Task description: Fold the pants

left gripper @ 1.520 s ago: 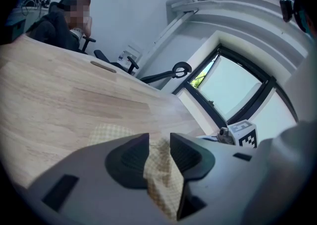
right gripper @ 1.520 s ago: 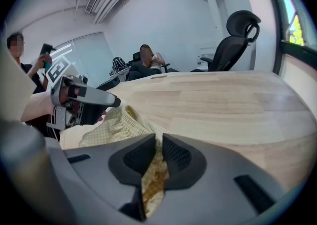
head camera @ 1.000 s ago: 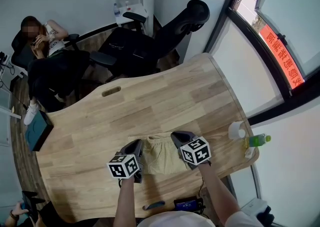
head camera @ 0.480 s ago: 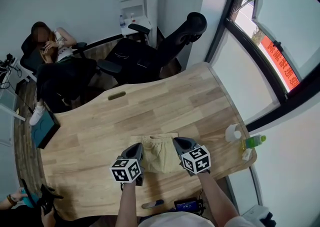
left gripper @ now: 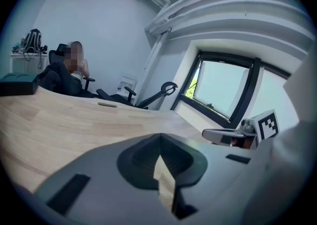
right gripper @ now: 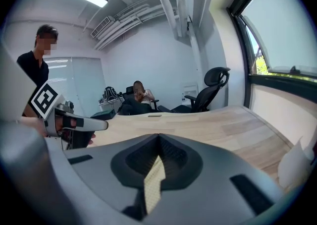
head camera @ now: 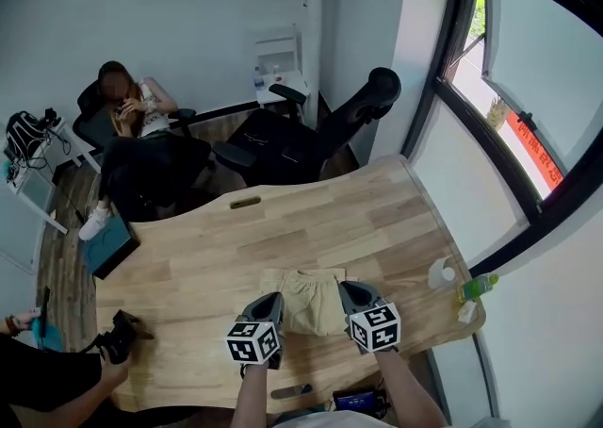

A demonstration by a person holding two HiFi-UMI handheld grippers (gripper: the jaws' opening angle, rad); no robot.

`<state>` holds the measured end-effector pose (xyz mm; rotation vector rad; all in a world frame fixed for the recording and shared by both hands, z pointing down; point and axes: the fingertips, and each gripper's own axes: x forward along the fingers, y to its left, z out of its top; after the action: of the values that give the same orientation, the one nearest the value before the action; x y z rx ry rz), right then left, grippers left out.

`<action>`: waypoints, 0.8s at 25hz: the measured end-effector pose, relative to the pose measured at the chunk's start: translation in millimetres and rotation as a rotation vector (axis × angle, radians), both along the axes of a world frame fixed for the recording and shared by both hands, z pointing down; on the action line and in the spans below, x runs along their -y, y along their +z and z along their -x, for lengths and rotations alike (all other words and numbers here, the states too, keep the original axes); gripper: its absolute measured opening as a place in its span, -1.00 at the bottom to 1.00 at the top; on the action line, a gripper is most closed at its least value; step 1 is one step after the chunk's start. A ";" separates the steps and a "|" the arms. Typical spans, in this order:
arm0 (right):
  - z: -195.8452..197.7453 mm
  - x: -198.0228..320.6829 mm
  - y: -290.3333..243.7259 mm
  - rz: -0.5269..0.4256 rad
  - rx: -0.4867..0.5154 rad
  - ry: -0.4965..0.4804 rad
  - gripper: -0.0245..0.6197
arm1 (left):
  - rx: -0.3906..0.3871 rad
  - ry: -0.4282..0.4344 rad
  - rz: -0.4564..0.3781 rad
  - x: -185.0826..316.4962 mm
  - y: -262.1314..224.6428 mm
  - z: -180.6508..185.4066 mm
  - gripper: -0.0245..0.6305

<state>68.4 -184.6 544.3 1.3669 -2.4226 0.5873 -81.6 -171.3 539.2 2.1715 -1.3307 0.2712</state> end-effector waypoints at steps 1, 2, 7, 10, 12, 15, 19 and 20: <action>0.1 -1.9 -2.8 -0.011 -0.003 0.006 -0.91 | 0.001 -0.003 -0.010 -3.0 -2.7 0.8 -0.91; 0.7 -4.4 -5.1 -0.020 -0.006 0.009 -0.91 | 0.003 -0.006 -0.020 -6.1 -5.0 1.7 -0.91; 4.4 -18.5 -15.3 -0.062 -0.003 0.013 -0.91 | 0.021 -0.014 -0.069 -19.5 -16.2 4.2 -0.91; 6.5 -25.4 -22.1 -0.076 -0.005 0.017 -0.91 | 0.032 -0.020 -0.103 -24.9 -28.4 7.4 -0.91; 7.3 -29.4 -27.4 -0.087 -0.003 0.023 -0.91 | 0.035 -0.026 -0.119 -27.9 -34.9 9.8 -0.91; 7.2 -34.8 -37.2 -0.115 0.026 0.030 -0.91 | 0.041 -0.033 -0.139 -32.2 -41.3 12.0 -0.91; 6.4 -40.6 -44.7 -0.138 0.023 0.032 -0.91 | 0.047 -0.039 -0.158 -38.2 -47.3 13.8 -0.91; 6.4 -42.0 -46.0 -0.141 0.019 0.028 -0.91 | 0.047 -0.037 -0.158 -39.8 -48.1 13.4 -0.91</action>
<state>62.1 -142.6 498.3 1.4590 -2.5060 0.4453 -95.0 -131.5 491.1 2.2800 -1.4615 0.2097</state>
